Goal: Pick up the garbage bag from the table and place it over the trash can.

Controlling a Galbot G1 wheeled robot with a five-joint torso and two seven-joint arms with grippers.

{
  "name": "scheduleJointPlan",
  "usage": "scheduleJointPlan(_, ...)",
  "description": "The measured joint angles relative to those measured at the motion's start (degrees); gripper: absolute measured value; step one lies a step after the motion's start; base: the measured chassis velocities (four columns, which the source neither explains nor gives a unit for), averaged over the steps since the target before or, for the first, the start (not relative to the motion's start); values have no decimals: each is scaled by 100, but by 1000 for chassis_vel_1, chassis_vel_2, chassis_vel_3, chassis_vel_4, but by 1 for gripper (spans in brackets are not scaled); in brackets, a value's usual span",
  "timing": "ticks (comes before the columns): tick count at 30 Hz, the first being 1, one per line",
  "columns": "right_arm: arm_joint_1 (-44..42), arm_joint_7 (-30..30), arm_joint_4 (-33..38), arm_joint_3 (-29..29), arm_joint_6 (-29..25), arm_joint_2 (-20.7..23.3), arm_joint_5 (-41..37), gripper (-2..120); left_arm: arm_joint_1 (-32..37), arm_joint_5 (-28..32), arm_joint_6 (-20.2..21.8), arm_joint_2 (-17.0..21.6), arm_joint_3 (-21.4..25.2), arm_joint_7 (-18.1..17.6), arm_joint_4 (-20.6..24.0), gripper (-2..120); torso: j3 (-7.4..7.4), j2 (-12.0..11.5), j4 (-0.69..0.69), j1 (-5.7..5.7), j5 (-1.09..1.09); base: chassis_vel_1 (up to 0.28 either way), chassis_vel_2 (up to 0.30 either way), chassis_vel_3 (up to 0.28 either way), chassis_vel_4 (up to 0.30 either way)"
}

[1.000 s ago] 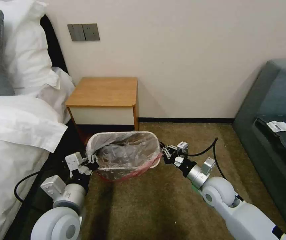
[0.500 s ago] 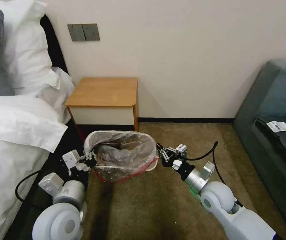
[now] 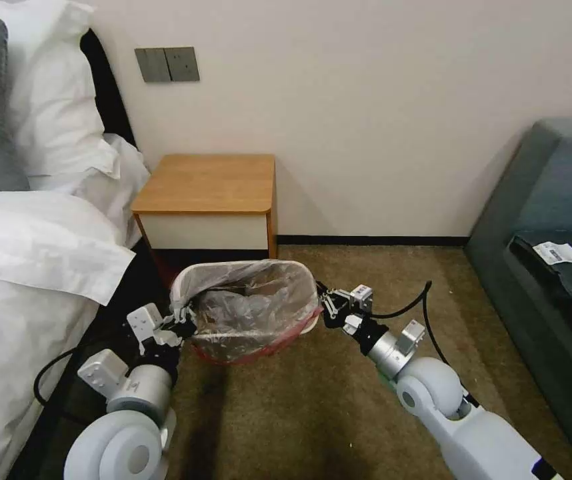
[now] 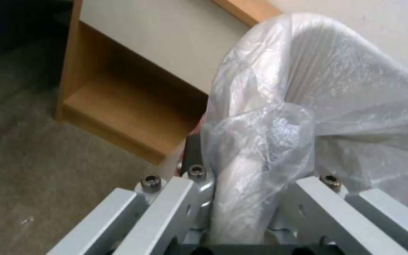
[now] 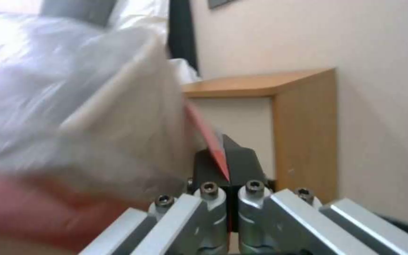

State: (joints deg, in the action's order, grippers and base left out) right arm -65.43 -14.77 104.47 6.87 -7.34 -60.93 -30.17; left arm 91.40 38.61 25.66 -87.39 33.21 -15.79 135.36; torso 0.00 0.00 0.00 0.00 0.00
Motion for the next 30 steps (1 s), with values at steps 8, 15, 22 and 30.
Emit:
scheduleJointPlan(8, 147, 478, -92, 6, -124, -48, 1106, 0, -16, -61, 2, 3, -17, 12, -28, 7, 0, 0, 0, 0, 0, 0, 0, 0, 0)
scheduleJointPlan(15, 86, 714, -142, -2, -55, -56, 1620, 0, -66, -53, 3, -13, -15, 1, -39, 7, 0, 0, 0, 0, 0, 0, 0, 0, 0)
scheduleJointPlan(22, -67, 976, -75, -6, -43, -61, 2583, 0, -126, 7, 2, -66, 2, -88, -30, 7, 0, 0, 0, 0, 0, 0, 0, 0, 0)
scheduleJointPlan(30, -341, 1688, 259, -76, 261, -131, 4274, 0, -190, 207, -25, -188, -3, -235, 0, 7, 0, 0, 0, 0, 0, 0, 0, 0, 0)
